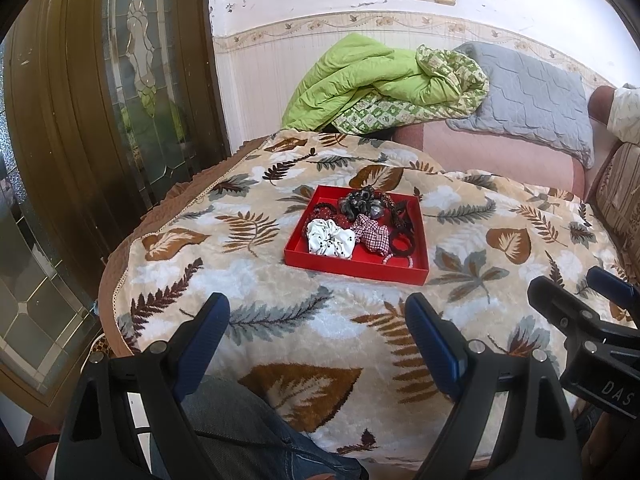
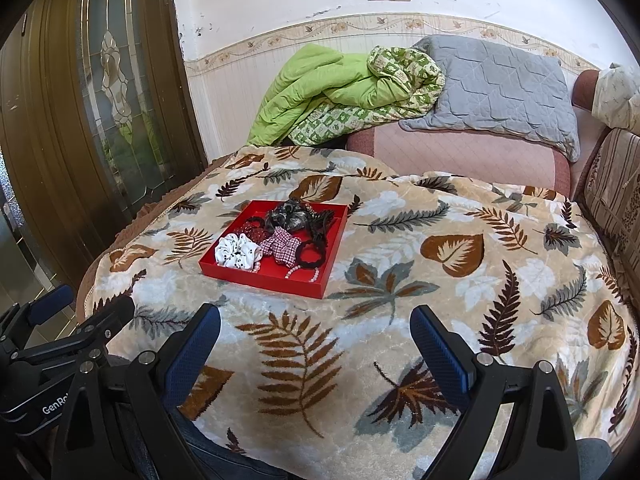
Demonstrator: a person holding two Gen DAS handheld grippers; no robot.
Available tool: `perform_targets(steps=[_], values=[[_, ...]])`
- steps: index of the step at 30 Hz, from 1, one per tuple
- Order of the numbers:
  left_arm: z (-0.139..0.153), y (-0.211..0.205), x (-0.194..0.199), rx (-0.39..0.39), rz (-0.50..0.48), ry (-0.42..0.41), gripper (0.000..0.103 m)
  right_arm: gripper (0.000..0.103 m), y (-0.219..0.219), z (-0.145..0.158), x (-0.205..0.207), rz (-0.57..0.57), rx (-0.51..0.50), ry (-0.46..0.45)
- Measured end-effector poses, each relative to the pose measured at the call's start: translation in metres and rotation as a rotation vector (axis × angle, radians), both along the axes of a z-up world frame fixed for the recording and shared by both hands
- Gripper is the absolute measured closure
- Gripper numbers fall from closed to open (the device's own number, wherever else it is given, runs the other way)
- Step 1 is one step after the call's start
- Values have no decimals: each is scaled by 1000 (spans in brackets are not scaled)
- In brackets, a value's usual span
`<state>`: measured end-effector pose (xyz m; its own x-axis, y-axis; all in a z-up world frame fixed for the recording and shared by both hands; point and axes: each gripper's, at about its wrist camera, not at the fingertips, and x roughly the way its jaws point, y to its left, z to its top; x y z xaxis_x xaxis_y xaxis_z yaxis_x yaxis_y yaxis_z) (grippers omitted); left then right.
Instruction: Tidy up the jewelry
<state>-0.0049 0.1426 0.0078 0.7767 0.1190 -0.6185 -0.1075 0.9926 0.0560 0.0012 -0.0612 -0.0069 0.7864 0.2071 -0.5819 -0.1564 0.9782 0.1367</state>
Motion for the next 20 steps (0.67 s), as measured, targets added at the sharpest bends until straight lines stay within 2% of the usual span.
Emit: perform_targets(steps=[15,20], values=[[0,2,3,1,0,-6,15,5,0,-1,0,0,-1,1],[-7,0,18,-37,-32,-12,15,5,-6,-4,8,39,30,11]])
